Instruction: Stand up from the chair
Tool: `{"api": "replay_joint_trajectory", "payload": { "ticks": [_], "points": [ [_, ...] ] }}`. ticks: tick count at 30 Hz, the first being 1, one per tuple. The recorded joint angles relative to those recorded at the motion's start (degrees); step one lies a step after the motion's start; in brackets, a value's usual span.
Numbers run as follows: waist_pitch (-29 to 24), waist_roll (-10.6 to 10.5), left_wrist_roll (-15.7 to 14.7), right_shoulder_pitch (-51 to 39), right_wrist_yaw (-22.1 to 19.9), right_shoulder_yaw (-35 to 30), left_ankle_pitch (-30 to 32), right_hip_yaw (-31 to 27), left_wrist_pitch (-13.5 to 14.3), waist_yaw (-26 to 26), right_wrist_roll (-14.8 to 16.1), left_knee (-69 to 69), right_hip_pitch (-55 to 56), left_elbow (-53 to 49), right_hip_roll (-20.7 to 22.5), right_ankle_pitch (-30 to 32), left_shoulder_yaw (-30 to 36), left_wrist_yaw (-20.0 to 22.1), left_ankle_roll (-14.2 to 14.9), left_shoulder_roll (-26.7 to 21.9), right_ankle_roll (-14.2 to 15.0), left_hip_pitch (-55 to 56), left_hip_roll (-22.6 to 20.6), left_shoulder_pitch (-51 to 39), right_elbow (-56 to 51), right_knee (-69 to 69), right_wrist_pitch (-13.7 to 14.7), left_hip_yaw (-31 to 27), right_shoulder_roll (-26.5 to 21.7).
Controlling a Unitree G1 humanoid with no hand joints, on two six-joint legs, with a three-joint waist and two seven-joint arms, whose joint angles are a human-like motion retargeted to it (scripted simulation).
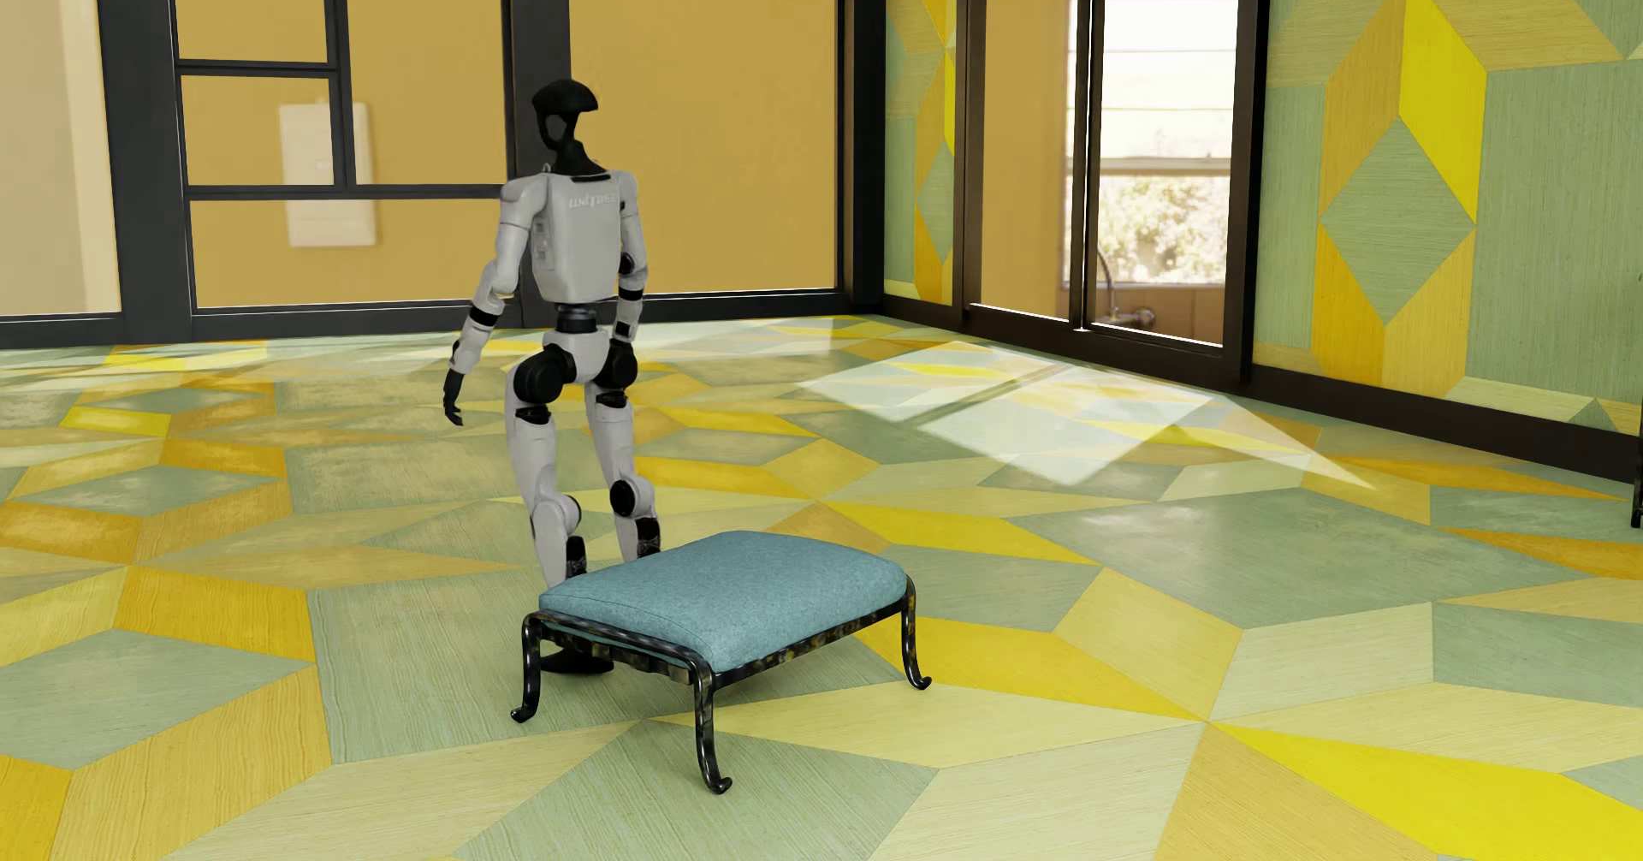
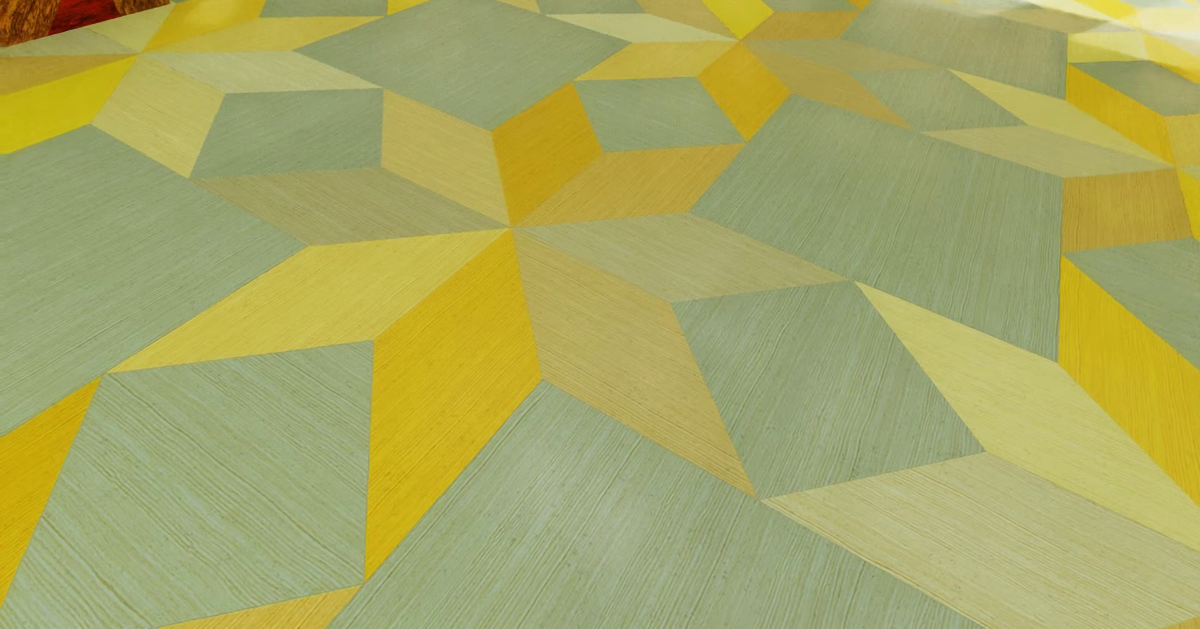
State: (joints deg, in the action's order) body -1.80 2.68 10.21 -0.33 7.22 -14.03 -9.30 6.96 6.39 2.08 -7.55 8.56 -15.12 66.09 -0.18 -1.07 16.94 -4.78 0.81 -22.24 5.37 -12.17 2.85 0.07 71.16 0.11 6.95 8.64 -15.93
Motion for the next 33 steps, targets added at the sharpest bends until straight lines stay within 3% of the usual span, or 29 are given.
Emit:
{"api": "replay_joint_trajectory", "payload": {
  "ticks": [4,10,14,16,18,19,22,24,25,27,29,30,31,32,33],
  "points": [
    [0.94,0.60,1.00,0.21,0.66,-0.22,0.10,0.52,1.34,0.50,0.51,-0.11,-0.29,-3.39,-0.57,-0.29,1.16,-2.63,-0.20,-0.30,0.18,0.30,-0.42,0.28,-2.66,-0.09,0.34,-1.07,1.10],
    [1.03,0.16,0.26,-0.02,0.37,-1.50,1.74,2.18,1.82,1.73,1.40,0.17,-0.01,-8.69,-2.12,0.35,4.86,-2.62,-1.14,2.84,-0.53,2.96,-2.49,-1.49,-4.92,0.03,0.78,-4.47,1.17],
    [0.57,-0.14,1.13,0.55,0.29,-2.13,1.71,3.46,2.25,2.06,1.78,3.37,2.02,-10.25,-3.78,-0.49,5.48,-2.78,-1.03,3.66,-0.93,6.94,-3.95,-2.28,-4.81,4.32,0.93,-7.60,0.15],
    [-0.18,-0.16,0.78,0.27,0.54,-2.48,2.44,3.85,1.64,1.86,1.69,3.38,6.52,-9.08,-5.58,-3.48,5.07,-2.46,-0.62,3.39,-0.64,8.37,-4.50,-3.00,-4.61,13.19,0.80,-8.85,-0.27],
    [-1.54,-0.17,0.88,-0.36,0.00,-3.09,3.63,2.85,0.80,1.41,1.49,2.63,9.67,-7.36,-6.12,-7.53,4.23,-1.17,-0.41,2.26,-2.24,8.69,-4.77,-3.38,-4.40,20.97,0.74,-9.76,-0.20],
    [-2.09,-0.38,0.76,-0.82,-0.34,-3.40,4.54,1.17,0.38,1.14,1.54,2.16,10.95,-6.00,-5.54,-9.82,3.82,-0.43,-0.44,1.54,-1.49,8.76,-4.56,-3.46,-4.13,23.67,0.84,-10.26,0.06],
    [-3.01,-0.42,0.14,-1.37,-1.28,-3.45,6.87,-5.02,-1.00,0.39,1.18,2.29,11.89,-1.62,-0.66,-13.31,3.72,0.82,-0.26,-1.16,-0.88,10.37,-4.29,-4.07,-5.41,22.49,1.02,-12.32,0.96],
    [-2.72,0.09,-0.05,-0.95,-1.06,-3.76,8.11,-7.12,-1.00,0.78,1.46,1.44,11.63,0.10,1.00,-10.13,3.86,1.63,-0.40,-2.46,1.17,11.05,-5.31,-4.18,-7.22,17.99,1.73,-14.15,0.61],
    [-2.26,0.42,-0.69,-0.98,-0.78,-4.22,8.55,-5.76,-1.20,1.29,1.61,1.26,11.04,0.67,0.89,-7.02,3.29,2.32,-0.31,-2.63,-2.44,11.87,-6.26,-4.16,-7.74,16.45,1.89,-14.69,0.12],
    [-2.49,-0.62,-2.61,-2.23,-0.13,-5.25,9.00,-3.73,-1.78,2.29,2.06,3.21,11.32,1.25,0.25,-4.46,1.46,4.15,0.26,-1.55,-2.37,14.43,-6.91,-4.36,-7.20,14.43,2.21,-15.76,-1.17],
    [-3.56,-1.66,-4.11,-3.45,-0.87,-4.99,7.21,-3.34,-1.84,2.31,1.99,10.05,7.50,1.20,1.67,-2.54,1.74,4.84,5.11,-0.24,-3.67,19.10,-5.98,-4.84,-5.98,7.58,2.09,-13.98,-1.77],
    [-4.18,-2.03,-3.77,-3.59,-1.21,-4.01,4.50,-1.67,-0.99,2.46,2.24,12.73,6.59,0.60,2.16,-2.41,2.41,4.02,9.28,0.06,-3.15,20.50,-4.71,-4.96,-5.53,6.80,2.41,-12.60,-2.11],
    [-4.70,-2.41,-2.57,-3.39,-2.12,-3.12,1.96,-1.21,-0.43,2.50,2.69,15.36,5.44,-0.45,2.59,-2.45,2.97,2.70,11.66,0.46,-3.35,21.63,-3.66,-4.72,-5.12,5.75,2.10,-11.57,-2.42],
    [-4.87,-2.63,-1.29,-3.09,-2.90,-2.66,-2.44,-0.80,-0.10,2.57,3.25,17.89,4.81,-1.75,2.74,-2.71,2.92,1.72,10.53,0.97,-3.41,21.87,-2.72,-3.70,-4.50,5.61,1.62,-9.67,-2.66],
    [-5.05,-2.56,-0.44,-3.16,-3.33,-2.51,-6.34,-0.36,0.00,2.50,3.47,20.23,4.54,-2.76,2.68,-2.87,2.55,0.80,7.63,1.72,-3.50,22.07,-2.00,-2.54,-3.61,5.74,1.13,-6.87,-2.85]
  ]
}}
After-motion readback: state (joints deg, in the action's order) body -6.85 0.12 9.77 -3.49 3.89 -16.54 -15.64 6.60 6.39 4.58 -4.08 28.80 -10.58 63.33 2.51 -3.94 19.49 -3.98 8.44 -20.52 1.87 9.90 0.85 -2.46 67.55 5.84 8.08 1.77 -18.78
